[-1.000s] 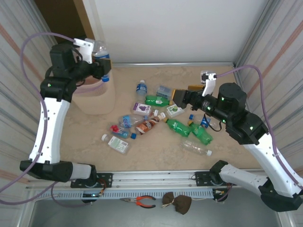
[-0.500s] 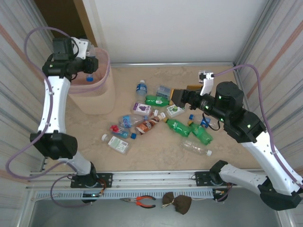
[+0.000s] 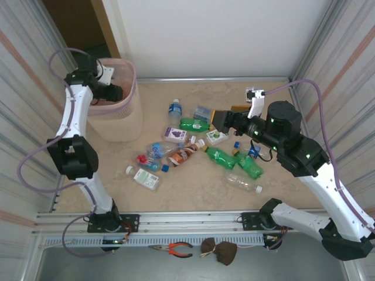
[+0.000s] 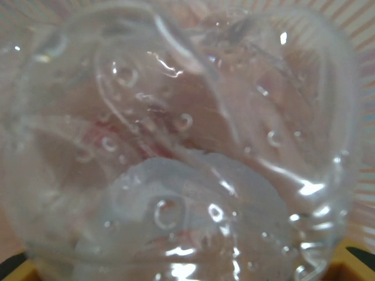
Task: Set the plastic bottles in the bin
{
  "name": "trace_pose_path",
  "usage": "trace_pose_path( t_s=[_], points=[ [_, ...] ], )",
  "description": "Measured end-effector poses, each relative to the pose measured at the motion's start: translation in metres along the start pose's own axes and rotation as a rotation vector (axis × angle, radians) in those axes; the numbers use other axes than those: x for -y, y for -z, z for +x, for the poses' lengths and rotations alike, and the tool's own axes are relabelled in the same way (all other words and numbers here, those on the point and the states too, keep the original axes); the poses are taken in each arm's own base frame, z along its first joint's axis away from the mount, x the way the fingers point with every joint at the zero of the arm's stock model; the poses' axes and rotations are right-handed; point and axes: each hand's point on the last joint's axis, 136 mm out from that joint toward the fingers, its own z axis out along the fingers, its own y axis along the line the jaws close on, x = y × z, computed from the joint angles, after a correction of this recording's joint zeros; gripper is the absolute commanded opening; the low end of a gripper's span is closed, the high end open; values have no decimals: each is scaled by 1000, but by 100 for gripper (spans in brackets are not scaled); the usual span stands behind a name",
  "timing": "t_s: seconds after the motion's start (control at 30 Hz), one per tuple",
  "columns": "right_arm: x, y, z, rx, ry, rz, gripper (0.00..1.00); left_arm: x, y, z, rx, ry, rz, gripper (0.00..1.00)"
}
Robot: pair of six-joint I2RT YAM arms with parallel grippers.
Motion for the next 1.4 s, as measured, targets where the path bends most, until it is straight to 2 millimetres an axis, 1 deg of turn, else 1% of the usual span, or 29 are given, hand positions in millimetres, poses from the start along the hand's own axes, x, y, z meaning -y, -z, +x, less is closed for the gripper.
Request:
trace_pose_path(
  t_s=[0.13, 0.23, 0.37, 0.53, 0.63, 0.73, 0.9, 1.1, 1.27, 1.4],
  points=[
    [1, -1, 2, -3, -1, 2, 94, 1, -34, 28, -102, 24, 34, 47],
    [3, -3, 5, -10, -1, 6, 95, 0, -54, 42, -158, 41, 47, 47],
    [3, -3, 6, -12, -1, 7, 94, -2, -72, 55, -208, 55, 56, 50],
    [5, -5, 7, -14, -2, 11, 94, -5, -94, 69, -265, 73, 64, 50],
    [6, -4, 7, -12, -2, 14, 94, -8, -104, 74, -285, 90, 68, 51],
    [6, -5, 6, -12, -3, 15, 94, -13, -105, 64, -254, 87, 59, 56],
    [8, -4, 5, -9, -4, 22, 94, -16, -111, 64, -255, 90, 55, 66],
    [13, -4, 5, -8, -8, 35, 94, -15, -110, 63, -250, 89, 59, 72],
    [16, -8, 6, -18, -11, 45, 94, -12, -97, 61, -229, 84, 60, 77],
    [21, -13, 12, -43, -15, 62, 94, -7, -84, 55, -199, 81, 73, 78]
  ],
)
